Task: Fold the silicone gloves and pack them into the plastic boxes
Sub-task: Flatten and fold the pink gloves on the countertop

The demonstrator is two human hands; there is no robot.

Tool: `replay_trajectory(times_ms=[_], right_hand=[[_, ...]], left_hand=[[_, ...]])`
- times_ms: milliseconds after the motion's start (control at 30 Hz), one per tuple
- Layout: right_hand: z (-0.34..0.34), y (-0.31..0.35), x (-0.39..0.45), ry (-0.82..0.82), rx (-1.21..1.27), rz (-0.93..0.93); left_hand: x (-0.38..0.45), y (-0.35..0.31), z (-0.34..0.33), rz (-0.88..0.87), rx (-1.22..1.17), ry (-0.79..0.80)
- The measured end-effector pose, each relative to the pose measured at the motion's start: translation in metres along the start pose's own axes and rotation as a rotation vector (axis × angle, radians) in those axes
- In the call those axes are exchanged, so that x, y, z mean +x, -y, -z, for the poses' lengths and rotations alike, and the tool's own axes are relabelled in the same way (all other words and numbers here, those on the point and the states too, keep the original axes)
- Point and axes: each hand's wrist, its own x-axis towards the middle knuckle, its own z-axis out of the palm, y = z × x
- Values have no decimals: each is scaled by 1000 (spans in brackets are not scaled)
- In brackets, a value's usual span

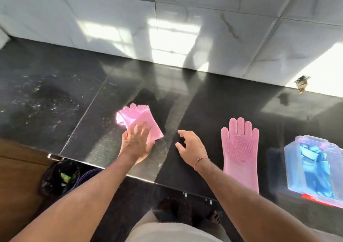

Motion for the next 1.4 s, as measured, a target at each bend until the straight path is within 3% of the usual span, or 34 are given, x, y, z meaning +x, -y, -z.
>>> replay_trajectory(times_ms=[200, 300, 400, 500, 567, 667, 733, 833, 933, 1033, 1167, 1300, 1400], right_hand=[[-38, 44, 35, 110, 161, -221], [-41, 57, 48, 176, 361, -397], [-33, 61, 46, 356, 908, -594], [-20, 45, 36, 574, 1337, -500], [-10, 35, 31, 662, 1441, -476], [-2, 25, 27, 688, 1357, -501], [-2, 19, 26, 603, 1160, -576], [-5, 8, 26, 279, 935, -663], [-2, 2, 22, 126, 868, -572], [7, -6, 18, -31, 817, -521], [22, -22, 16, -149, 738, -480], [37, -44, 12, -238, 757, -485], [44, -58, 5, -232, 825, -553]], left_hand=[[1, 17, 12, -43, -71, -292], [3, 4, 21, -178, -225, -409], [-2, -14, 27, -415, -448, -352], [-17, -30, 26, -601, -603, -271], [-28, -34, 21, -653, -601, -264], [-43, -36, 9, -687, -577, -235], [-52, -40, 3, -713, -585, -198], [-60, -46, -4, -783, -555, -116], [-62, -51, -9, -804, -508, -45], [-53, -56, -9, -715, -538, -72], [-24, -73, -7, -493, -419, -129], [6, -100, -21, -346, -96, 161], [20, -113, -31, -366, 27, 221]])
